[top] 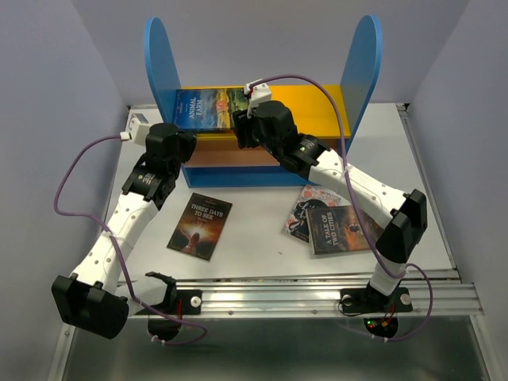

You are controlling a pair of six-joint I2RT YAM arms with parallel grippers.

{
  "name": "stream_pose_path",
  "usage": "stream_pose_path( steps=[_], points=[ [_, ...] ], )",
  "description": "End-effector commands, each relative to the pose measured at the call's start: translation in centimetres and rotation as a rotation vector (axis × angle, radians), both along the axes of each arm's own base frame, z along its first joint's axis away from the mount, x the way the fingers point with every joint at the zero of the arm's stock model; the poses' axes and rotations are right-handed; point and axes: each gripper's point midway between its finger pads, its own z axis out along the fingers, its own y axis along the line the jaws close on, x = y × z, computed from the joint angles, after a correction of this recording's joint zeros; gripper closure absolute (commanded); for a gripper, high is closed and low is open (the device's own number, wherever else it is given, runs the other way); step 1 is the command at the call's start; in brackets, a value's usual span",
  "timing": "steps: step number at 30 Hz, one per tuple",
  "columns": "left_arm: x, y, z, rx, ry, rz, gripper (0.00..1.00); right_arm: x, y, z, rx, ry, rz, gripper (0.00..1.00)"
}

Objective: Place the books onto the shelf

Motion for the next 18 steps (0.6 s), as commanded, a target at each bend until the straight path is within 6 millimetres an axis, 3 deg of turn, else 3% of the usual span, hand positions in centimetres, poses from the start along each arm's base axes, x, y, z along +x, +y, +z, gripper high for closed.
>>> stream_pose_path(
  steps=[1,18],
  points=[
    [0.41,0.38,3.85,-0.005,-0.099,0.004,1.0,-0.18,1.97,3.99,0.105,-0.08,0.069,0.43],
    [0.69,0.29,4.03,-0.011,-0.101,-0.013,1.0,-0.49,1.94,4.16,0.107,-0.081,0.081,0.47]
  ],
)
